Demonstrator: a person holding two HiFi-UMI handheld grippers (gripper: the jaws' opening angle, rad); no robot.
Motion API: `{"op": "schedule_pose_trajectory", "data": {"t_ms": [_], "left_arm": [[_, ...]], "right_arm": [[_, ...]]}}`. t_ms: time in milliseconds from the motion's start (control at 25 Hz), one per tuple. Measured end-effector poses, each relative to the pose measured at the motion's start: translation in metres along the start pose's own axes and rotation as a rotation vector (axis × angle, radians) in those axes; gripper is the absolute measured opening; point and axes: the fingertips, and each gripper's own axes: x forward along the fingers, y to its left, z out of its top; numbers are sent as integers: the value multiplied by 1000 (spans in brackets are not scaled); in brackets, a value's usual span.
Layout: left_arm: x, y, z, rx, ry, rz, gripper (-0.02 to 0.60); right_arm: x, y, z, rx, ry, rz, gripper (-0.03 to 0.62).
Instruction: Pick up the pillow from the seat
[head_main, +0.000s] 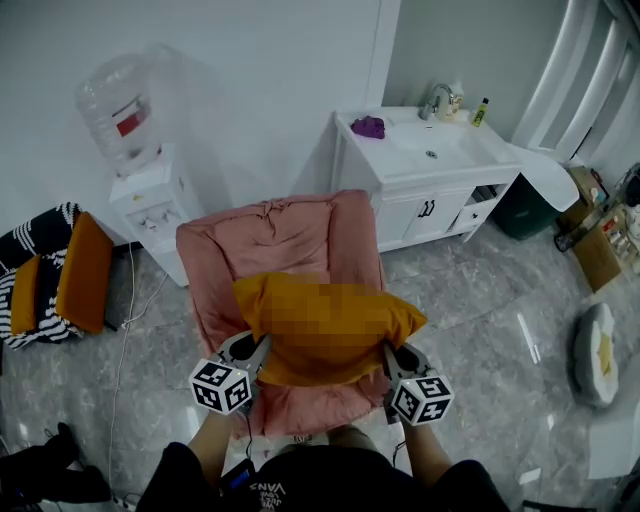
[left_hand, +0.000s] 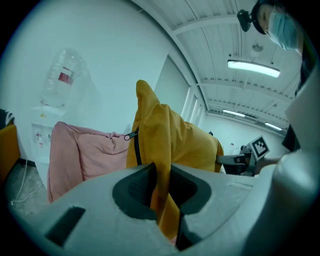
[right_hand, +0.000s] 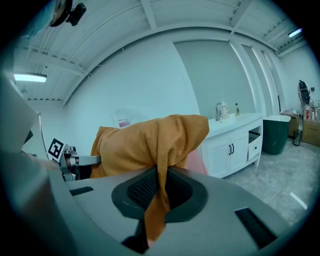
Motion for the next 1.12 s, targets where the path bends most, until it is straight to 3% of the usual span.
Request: {"op": "schedule_pose_trajectory", "data": {"t_ms": [600, 1120], "left_arm": [[-45, -39, 97, 82, -197, -27, 58], [-62, -48, 138, 147, -273, -11, 58]], "right_arm": [[-51, 33, 109, -48, -273, 66, 37], [-61, 46, 154, -60, -371, 123, 40]]}}
